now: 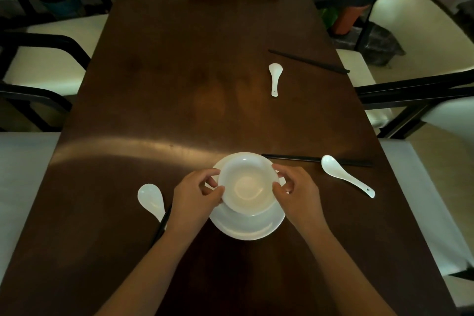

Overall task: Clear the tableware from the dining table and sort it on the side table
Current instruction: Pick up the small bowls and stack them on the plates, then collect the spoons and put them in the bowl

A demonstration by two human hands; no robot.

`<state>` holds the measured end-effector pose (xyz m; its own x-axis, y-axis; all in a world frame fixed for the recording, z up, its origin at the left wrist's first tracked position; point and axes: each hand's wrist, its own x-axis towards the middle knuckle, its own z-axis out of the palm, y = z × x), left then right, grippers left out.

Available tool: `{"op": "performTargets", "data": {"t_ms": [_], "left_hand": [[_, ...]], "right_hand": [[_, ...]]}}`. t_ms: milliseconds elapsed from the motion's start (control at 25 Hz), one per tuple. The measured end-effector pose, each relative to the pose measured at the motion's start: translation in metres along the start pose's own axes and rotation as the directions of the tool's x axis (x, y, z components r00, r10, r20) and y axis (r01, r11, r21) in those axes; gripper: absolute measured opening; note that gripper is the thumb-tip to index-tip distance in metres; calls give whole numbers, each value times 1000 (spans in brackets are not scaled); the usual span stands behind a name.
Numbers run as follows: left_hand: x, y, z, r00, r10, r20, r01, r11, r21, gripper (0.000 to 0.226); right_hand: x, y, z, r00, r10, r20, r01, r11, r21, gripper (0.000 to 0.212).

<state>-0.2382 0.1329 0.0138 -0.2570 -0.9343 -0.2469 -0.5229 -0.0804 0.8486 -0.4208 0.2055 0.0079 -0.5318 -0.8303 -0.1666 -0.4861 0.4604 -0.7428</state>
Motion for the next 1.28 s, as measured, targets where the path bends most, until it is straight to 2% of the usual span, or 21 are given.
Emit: {"op": "performTargets", "data": {"t_ms": [120, 200, 240, 320, 400, 440, 520, 640, 720, 880, 960, 1080, 1160, 1280], "left_hand": [[1, -5, -8, 1000, 7, 28, -6, 999, -47, 26], [3, -13, -25, 1000, 9, -21, -11, 995, -99, 22], [4, -19, -36, 998, -2, -65, -5, 994, -107, 20], [7, -38, -61, 986, -36, -165, 31, 999, -33, 19], [6, -61, -83, 968, -81, -236, 117, 983, 143, 18], [4, -71, -90, 963, -98, -250, 157, 961, 229, 21], [-5, -85, -94, 969, -153, -195, 214, 913, 348, 27], [-32, -96, -87, 956, -292, -1, 260, 848, 462, 36], [-49, -103, -82, 967, -254, 14, 210, 828, 520, 36], [-58, -107, -79, 989, -130, -74, 150, 847, 510, 22], [-53, -108, -79, 985, -115, -127, 162, 870, 465, 19], [-42, -111, -81, 981, -71, -180, 145, 886, 440, 22], [-36, -112, -81, 980, -22, -199, 111, 887, 447, 25], [-33, -113, -77, 972, 60, -226, 67, 855, 514, 31]], "right_hand": [[-14, -12, -3, 993, 20, -120, -21, 1000, -10, 35], [-39, -27, 1, 982, -64, -179, 73, 997, 40, 33], [-55, -35, 9, 986, -102, -132, 113, 990, 80, 32], [-83, -50, 36, 987, -129, 101, 116, 986, 122, 28], [-100, -61, 74, 933, -87, 351, 72, 996, 54, 33], [-103, -62, 91, 911, -51, 409, 57, 998, -3, 39], [-100, -62, 117, 904, 7, 427, 35, 995, -91, 45], [-94, -59, 141, 912, 3, 411, 80, 980, -185, 44], [-89, -60, 150, 919, -43, 391, 146, 960, -238, 40], [-81, -69, 164, 922, -103, 374, 219, 933, -285, 23], [-77, -72, 166, 929, -51, 367, 161, 948, -274, 16], [-71, -74, 162, 905, 104, 412, -29, 982, -184, 14], [-73, -74, 155, 877, 190, 441, -163, 982, -99, 14], [-82, -73, 140, 855, 251, 455, -282, 959, 0, 16]]}}
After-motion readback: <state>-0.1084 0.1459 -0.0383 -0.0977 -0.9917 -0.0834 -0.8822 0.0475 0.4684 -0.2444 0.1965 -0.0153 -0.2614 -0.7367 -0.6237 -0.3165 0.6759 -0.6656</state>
